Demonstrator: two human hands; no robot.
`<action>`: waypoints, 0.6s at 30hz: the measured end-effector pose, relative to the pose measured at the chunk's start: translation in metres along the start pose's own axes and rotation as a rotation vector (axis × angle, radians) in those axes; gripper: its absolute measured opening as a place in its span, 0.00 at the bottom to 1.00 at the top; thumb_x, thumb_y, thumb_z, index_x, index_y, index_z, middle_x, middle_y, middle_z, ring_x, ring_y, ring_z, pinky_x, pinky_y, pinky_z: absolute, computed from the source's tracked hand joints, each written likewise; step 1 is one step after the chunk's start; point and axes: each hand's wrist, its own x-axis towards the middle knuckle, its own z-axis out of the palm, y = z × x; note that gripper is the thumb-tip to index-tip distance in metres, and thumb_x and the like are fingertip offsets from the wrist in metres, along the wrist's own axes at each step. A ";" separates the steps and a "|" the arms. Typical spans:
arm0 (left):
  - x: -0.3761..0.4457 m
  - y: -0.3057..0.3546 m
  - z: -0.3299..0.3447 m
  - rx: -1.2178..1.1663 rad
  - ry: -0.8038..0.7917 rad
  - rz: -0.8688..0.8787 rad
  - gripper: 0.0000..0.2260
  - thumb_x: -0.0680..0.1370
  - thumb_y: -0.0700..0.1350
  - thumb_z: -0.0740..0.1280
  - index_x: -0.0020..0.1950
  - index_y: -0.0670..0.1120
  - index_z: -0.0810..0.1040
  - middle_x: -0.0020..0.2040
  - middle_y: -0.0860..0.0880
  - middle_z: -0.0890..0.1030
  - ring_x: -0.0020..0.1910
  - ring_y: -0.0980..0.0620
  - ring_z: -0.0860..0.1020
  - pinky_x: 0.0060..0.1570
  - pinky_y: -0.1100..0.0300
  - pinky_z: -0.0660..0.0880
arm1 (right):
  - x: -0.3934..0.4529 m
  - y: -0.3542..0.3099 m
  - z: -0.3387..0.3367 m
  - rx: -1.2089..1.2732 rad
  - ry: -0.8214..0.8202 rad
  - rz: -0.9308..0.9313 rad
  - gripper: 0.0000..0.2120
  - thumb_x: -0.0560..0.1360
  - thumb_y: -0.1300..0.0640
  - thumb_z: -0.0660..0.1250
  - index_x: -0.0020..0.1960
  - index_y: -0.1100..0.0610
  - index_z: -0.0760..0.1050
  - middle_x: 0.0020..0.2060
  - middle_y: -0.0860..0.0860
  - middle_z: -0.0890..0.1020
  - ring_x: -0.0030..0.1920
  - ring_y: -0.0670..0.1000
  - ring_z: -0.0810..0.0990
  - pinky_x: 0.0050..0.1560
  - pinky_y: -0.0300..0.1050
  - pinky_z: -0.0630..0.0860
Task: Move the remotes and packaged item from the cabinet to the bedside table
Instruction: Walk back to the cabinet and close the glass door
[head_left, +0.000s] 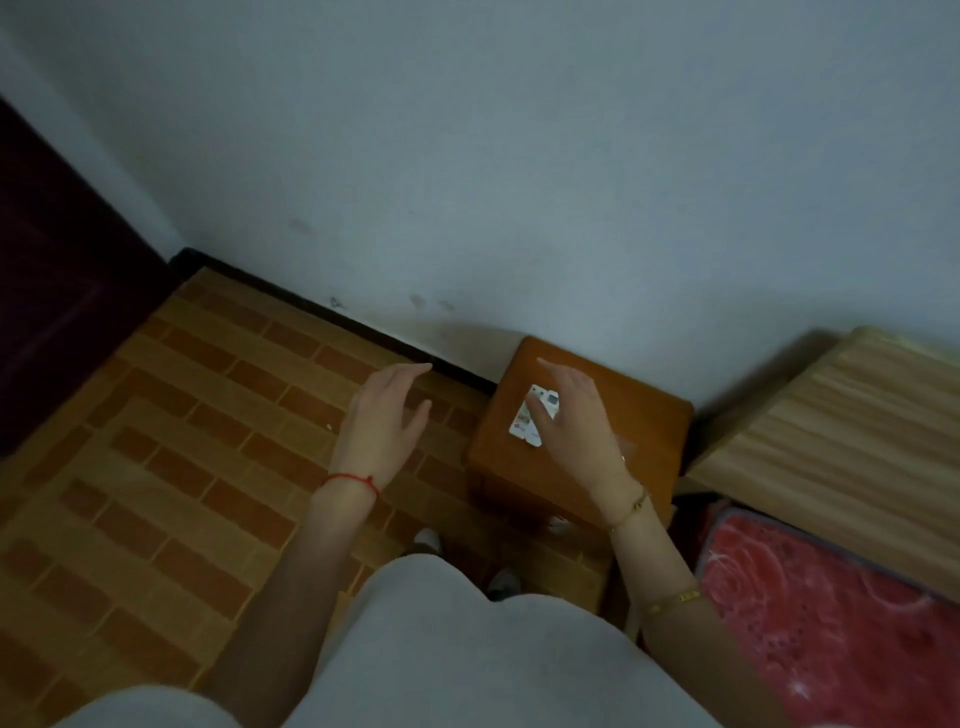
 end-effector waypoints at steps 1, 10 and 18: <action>-0.007 -0.007 -0.007 0.002 0.029 -0.034 0.19 0.80 0.48 0.64 0.72 0.51 0.69 0.69 0.49 0.73 0.70 0.49 0.70 0.69 0.54 0.66 | 0.004 -0.010 0.006 -0.011 -0.019 -0.037 0.23 0.80 0.52 0.63 0.73 0.57 0.66 0.69 0.54 0.73 0.72 0.53 0.66 0.72 0.46 0.62; -0.071 -0.090 -0.065 -0.011 0.260 -0.314 0.19 0.79 0.45 0.66 0.70 0.48 0.72 0.66 0.46 0.77 0.67 0.47 0.73 0.67 0.45 0.70 | 0.036 -0.109 0.080 -0.031 -0.268 -0.305 0.22 0.80 0.54 0.62 0.73 0.56 0.66 0.68 0.53 0.73 0.71 0.52 0.67 0.71 0.48 0.64; -0.118 -0.189 -0.136 0.045 0.458 -0.595 0.18 0.79 0.44 0.66 0.68 0.48 0.73 0.62 0.47 0.78 0.63 0.46 0.75 0.63 0.47 0.74 | 0.069 -0.234 0.180 -0.047 -0.494 -0.512 0.22 0.80 0.52 0.60 0.73 0.55 0.65 0.70 0.52 0.71 0.72 0.54 0.65 0.71 0.54 0.67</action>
